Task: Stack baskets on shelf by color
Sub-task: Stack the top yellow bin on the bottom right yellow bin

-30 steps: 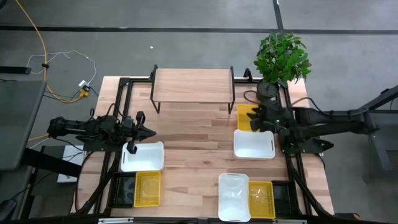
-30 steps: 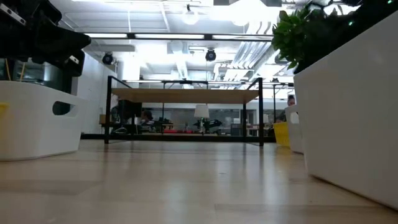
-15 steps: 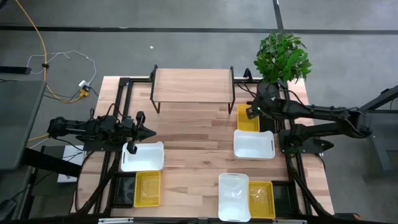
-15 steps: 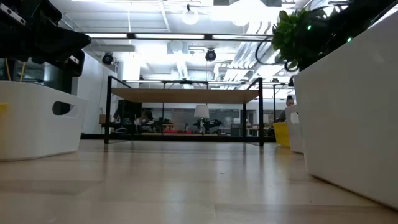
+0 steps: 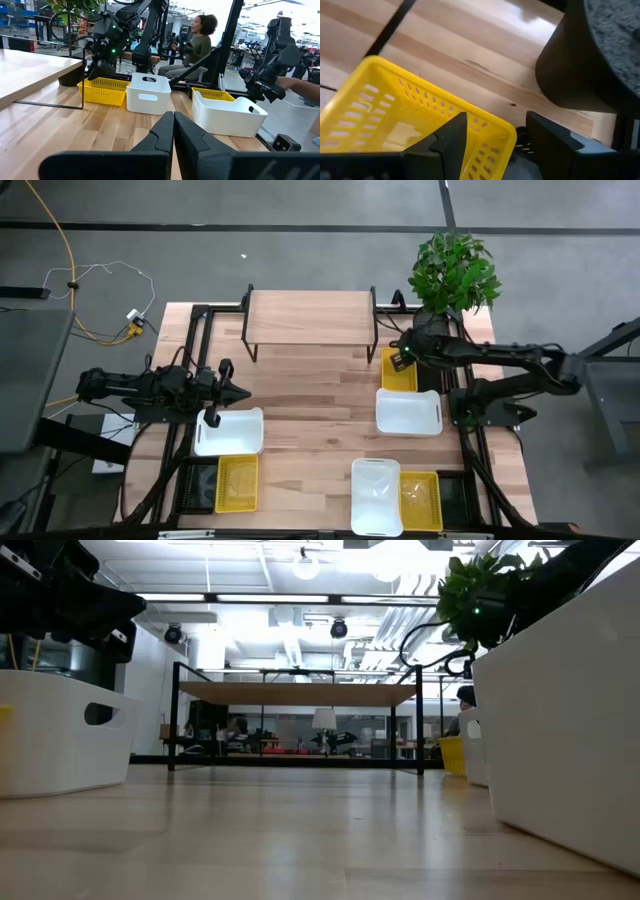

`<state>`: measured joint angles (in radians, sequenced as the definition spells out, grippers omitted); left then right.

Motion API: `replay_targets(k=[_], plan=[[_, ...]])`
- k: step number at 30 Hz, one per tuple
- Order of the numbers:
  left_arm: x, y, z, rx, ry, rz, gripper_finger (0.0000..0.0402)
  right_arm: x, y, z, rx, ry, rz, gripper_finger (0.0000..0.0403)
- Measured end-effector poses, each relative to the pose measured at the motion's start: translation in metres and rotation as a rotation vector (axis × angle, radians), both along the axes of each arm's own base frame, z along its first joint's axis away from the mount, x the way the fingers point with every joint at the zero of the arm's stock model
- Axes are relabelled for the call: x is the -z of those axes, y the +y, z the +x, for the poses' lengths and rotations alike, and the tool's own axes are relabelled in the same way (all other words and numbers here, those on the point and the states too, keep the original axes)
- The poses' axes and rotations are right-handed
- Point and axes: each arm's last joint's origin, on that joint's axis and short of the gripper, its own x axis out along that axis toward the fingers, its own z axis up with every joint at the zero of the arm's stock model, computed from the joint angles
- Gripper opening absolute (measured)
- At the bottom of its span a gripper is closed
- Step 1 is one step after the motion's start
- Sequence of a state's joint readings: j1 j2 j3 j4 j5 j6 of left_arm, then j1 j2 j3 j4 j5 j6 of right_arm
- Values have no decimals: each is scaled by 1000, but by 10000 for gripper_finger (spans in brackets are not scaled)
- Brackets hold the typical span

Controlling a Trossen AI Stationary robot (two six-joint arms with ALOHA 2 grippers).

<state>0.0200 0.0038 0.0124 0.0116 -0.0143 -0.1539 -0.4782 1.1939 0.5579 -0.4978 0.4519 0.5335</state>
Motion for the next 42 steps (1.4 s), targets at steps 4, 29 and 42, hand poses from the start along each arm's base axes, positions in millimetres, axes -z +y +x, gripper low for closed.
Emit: replay_targets(k=[4,29,42], plan=[[0,0,0,0,-1,0,1,2,0,1,-15,20,2,192],[0,0,0,0,0,0,1,6,-2,2,-90,96,-10,126],[0,0,0,0,0,0,1,16,-7,6,-104,146,0,125]])
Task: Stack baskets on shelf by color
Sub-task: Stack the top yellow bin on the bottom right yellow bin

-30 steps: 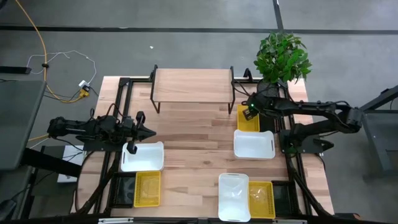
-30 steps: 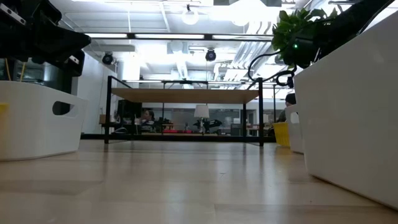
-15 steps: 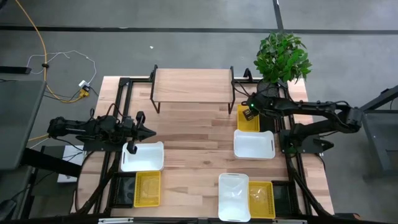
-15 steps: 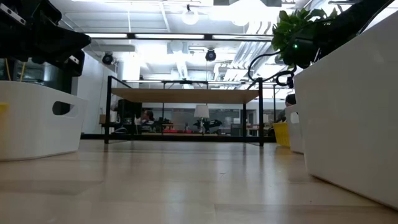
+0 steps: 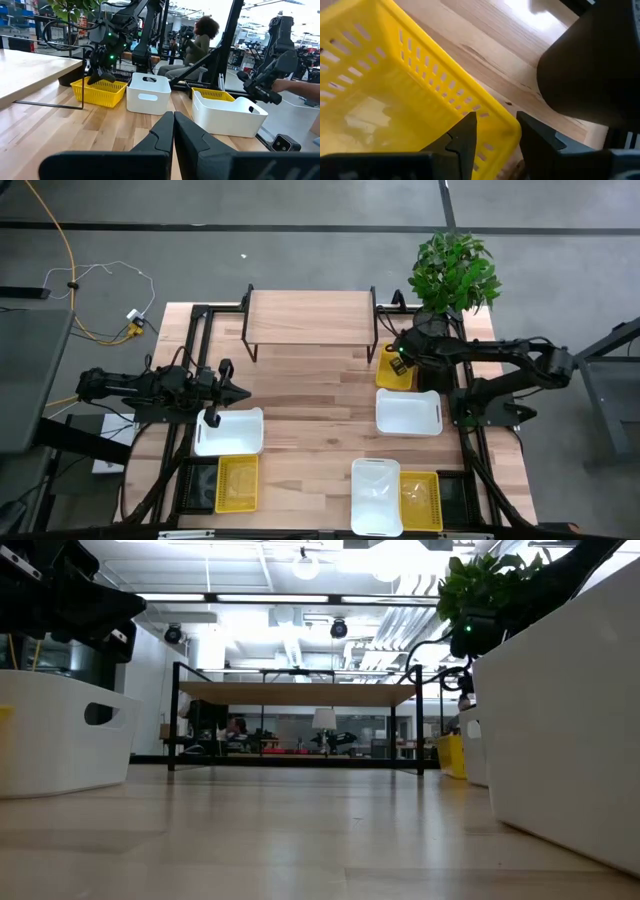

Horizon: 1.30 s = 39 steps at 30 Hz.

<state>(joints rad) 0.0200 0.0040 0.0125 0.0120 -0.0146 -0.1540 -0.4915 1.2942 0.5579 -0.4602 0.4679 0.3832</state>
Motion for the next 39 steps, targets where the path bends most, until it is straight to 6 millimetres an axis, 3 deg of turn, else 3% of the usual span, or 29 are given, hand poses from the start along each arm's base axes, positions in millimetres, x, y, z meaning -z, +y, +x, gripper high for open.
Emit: replay_targets(k=[4,10,14,18,31,39], plan=[[0,0,0,0,0,0,1,0,0,0,-19,11,-4,102],[0,0,0,0,0,0,1,-8,1,-1,-25,-18,-32,19],[0,0,0,0,0,0,1,-22,3,-6,-35,-68,-71,21],[0,0,0,0,0,0,1,-44,9,-16,-38,-115,-89,18],[0,0,0,0,0,0,1,-146,42,-55,-150,-359,-112,3],[0,0,0,0,0,0,1,-173,71,-62,-369,-567,66,2]])
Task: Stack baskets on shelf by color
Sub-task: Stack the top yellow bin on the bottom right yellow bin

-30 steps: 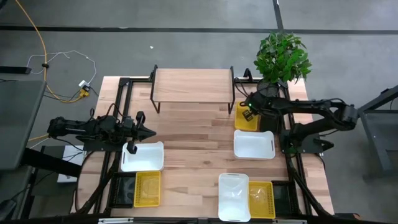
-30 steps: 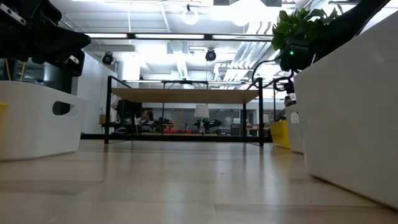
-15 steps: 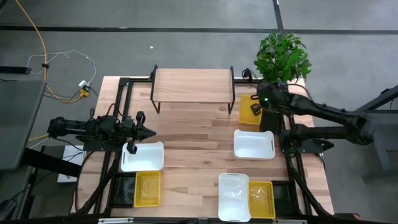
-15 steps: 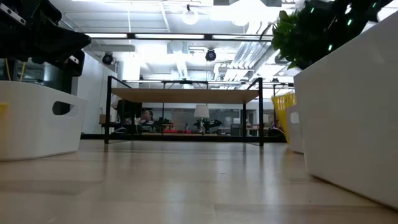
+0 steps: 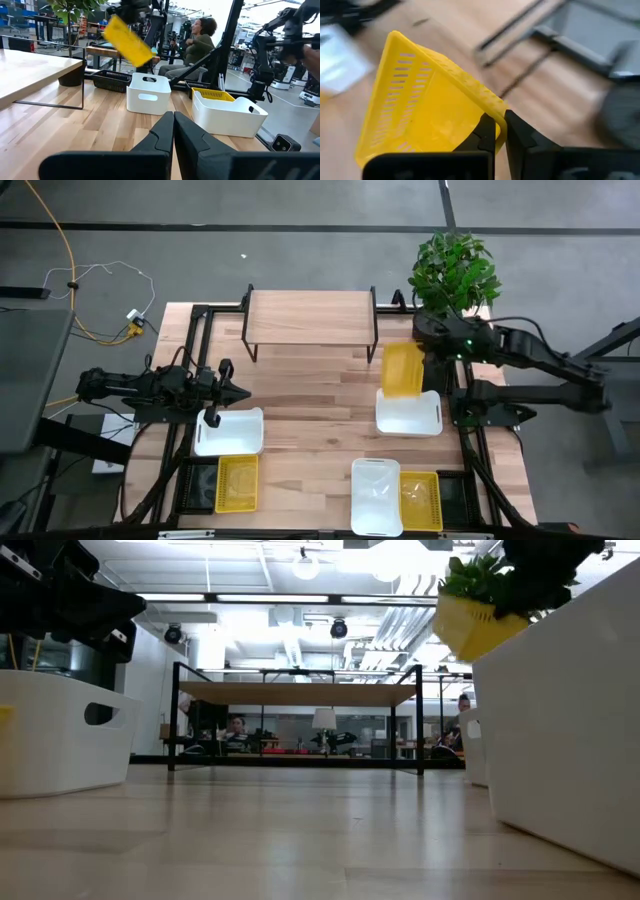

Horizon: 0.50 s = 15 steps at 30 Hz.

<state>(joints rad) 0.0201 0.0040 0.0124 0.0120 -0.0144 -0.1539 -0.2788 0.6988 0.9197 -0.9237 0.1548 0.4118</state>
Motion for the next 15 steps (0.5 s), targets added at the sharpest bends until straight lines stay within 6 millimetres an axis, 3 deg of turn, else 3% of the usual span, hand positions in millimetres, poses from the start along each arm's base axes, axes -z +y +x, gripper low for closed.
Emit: replay_targets(k=[6,15], plan=[[0,0,0,0,0,0,1,-4,30,5,-296,-84,206,1],[0,0,0,0,0,0,1,11,94,22,-379,52,453,1]])
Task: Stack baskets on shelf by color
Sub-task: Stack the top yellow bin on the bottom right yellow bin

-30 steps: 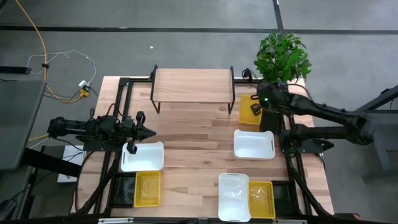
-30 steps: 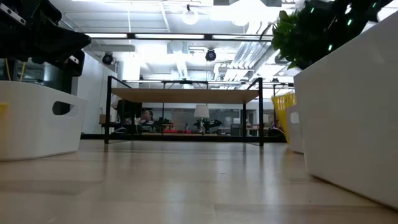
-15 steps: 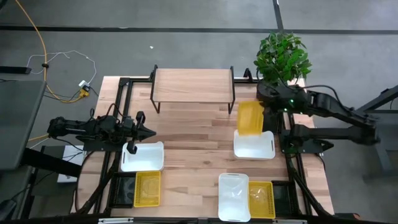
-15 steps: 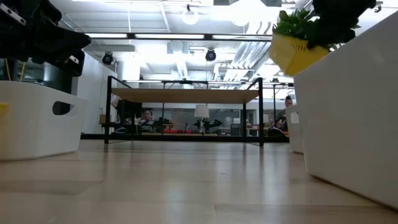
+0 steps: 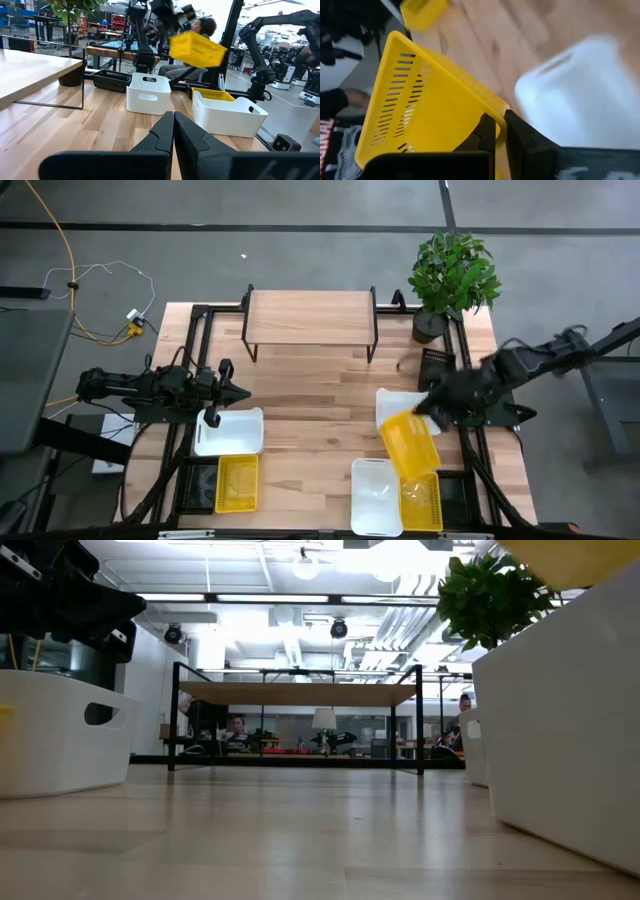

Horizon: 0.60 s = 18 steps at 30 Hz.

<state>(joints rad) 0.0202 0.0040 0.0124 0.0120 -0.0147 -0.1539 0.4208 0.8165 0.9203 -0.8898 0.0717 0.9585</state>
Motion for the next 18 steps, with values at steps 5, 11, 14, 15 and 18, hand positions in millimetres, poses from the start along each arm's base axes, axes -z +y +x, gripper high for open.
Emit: replay_targets(k=[5,11,14,15,18], plan=[[0,0,0,0,0,0,1,17,47,3,22,143,80,1],[0,0,0,0,0,0,1,17,101,-4,114,220,94,1],[0,0,0,0,0,0,1,17,123,-9,203,288,55,0],[0,0,0,0,0,0,1,18,129,-10,235,327,41,0],[0,0,0,0,0,0,1,30,148,-12,326,485,-11,0]])
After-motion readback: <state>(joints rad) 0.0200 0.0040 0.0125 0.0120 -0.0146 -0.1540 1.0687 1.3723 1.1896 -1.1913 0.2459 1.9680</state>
